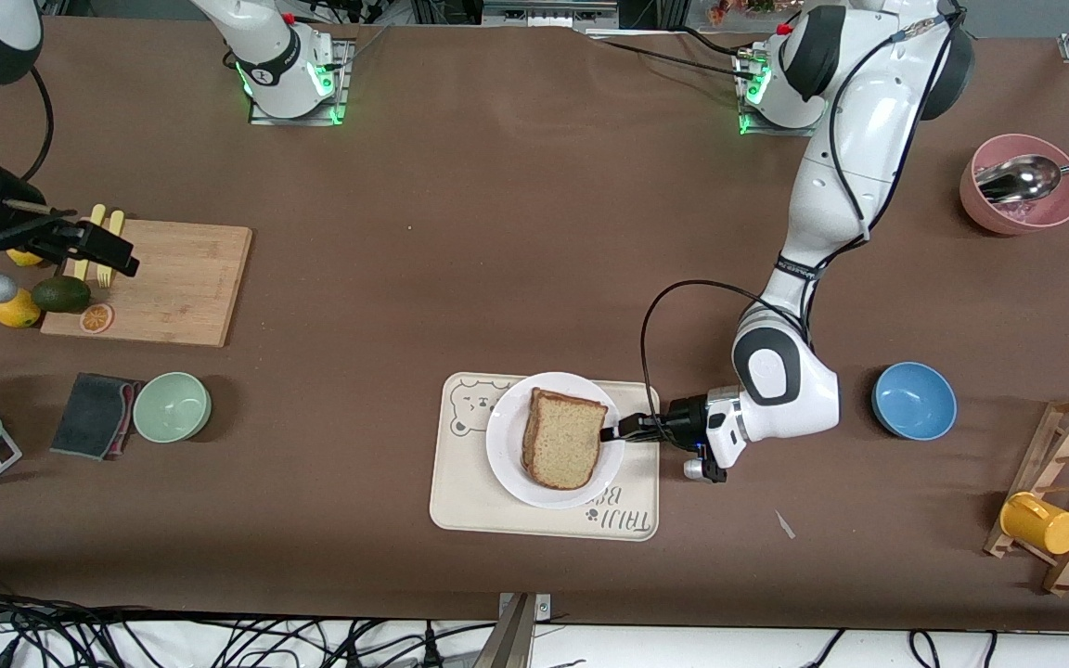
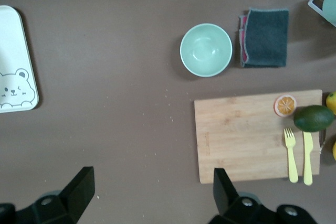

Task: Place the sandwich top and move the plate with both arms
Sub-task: 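Slide the white plate with the left gripper onto the bear tray, then open the left gripper and release the plate on the tray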

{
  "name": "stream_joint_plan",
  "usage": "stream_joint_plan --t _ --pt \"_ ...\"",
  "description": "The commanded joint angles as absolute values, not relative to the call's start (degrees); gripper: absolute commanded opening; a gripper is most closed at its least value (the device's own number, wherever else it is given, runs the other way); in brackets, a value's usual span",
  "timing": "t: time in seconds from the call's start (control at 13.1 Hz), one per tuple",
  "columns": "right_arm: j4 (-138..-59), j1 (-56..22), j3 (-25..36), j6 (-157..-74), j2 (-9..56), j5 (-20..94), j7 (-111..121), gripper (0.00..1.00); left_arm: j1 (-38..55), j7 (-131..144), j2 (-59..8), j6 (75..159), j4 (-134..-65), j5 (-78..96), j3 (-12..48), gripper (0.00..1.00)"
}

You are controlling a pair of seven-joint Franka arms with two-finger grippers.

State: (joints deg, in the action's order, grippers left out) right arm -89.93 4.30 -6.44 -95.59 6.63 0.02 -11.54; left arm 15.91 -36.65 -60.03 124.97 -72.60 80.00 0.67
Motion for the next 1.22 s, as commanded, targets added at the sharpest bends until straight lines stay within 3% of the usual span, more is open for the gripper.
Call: stream_joint_plan --t 0.0,0.38,0.46,0.54,0.61,0.69,1.15 --pt "-87.89 4.30 -6.59 -96.15 7.91 -1.06 -12.74 1.00 16.79 -36.65 -62.31 125.07 -69.26 81.65 0.53 0.00" --pt "-87.89 3.95 -6.94 -95.89 5.90 -4.75 -11.69 1.00 16.79 -36.91 -62.40 125.07 -69.26 81.56 0.53 0.03" --pt "-88.06 3.96 -6.94 -95.63 5.28 -4.75 -11.69 1.00 16.79 -36.83 -62.40 125.07 -69.34 81.56 0.53 0.35" --pt "-88.41 3.96 -7.03 -95.71 5.27 -4.57 -11.78 1.00 16.79 -37.00 -62.40 125.07 -69.43 81.48 0.53 0.80" --pt "-88.42 3.96 -7.03 -96.84 5.62 -4.48 -11.78 1.00 16.44 -37.52 -62.23 124.89 -69.61 81.47 0.53 0.94" --pt "-88.24 3.96 -7.03 -98.51 5.80 -4.74 -11.69 1.00 16.17 -38.31 -61.88 124.81 -69.70 81.65 0.61 1.00" --pt "-88.77 4.22 -6.77 -100.46 6.77 -3.61 -8.35 1.00 15.73 -37.71 -59.59 123.93 -70.57 79.90 0.53 1.00"
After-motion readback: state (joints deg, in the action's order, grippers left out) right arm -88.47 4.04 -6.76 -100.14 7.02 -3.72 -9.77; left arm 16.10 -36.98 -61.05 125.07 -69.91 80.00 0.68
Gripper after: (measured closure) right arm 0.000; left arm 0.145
